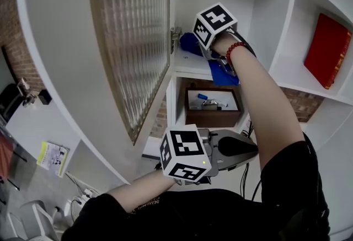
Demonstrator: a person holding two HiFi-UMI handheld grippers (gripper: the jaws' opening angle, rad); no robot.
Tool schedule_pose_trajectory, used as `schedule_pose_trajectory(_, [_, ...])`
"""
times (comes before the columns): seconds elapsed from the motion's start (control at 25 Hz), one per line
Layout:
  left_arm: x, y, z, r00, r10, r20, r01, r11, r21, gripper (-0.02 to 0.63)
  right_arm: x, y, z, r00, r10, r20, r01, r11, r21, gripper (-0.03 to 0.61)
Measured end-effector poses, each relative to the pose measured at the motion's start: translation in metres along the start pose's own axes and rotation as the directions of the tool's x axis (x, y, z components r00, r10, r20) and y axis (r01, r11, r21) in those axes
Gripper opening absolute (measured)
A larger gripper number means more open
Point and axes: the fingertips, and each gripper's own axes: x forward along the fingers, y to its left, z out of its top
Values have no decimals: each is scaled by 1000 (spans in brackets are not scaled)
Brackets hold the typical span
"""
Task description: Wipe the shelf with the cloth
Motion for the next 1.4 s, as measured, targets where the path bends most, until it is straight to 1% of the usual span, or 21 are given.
schedule_pose_trajectory(0.24, [-2, -6, 4, 1000, 5, 3, -5, 1000, 8, 0, -9, -17, -16, 998, -59, -14, 59, 998, 23, 54])
schedule_pose_trajectory(0.4, [2, -12, 7, 1000, -8, 6, 8, 1000, 22, 0, -18, -29, -27, 995, -101, -22, 101, 994, 31, 54])
schedule_pose_trajectory(0.64, [7, -26, -2, 999, -22, -23, 23, 999, 44, 0, -29, -50, -50, 981, -189, -37, 191, 980, 54, 54])
schedule_pose_trajectory(0.8, [3, -32, 5, 1000, -17, -15, 18, 999, 44, 0, -38, -62, -58, 965, -252, -70, 258, 962, 87, 54])
schedule_pose_trajectory(1.0, [2, -40, 8, 1000, -15, -2, 15, 998, 56, 0, -47, -74, -73, 933, -337, -124, 352, 927, 130, 54])
schedule_pose_trajectory(1.2, [-3, -44, 10, 1000, -18, 11, 17, 998, 53, 0, -55, -83, -80, 894, -421, -154, 438, 892, 107, 54])
schedule_pose_trajectory(1.28, [-4, -46, 14, 1000, -21, 19, 20, 998, 53, 0, -56, -84, -80, 887, -431, -164, 451, 886, 110, 52])
schedule_pose_trajectory(1.4, [-7, -48, 15, 1000, -23, 22, 21, 998, 52, 0, -58, -83, -83, 887, -420, -191, 448, 883, 142, 51])
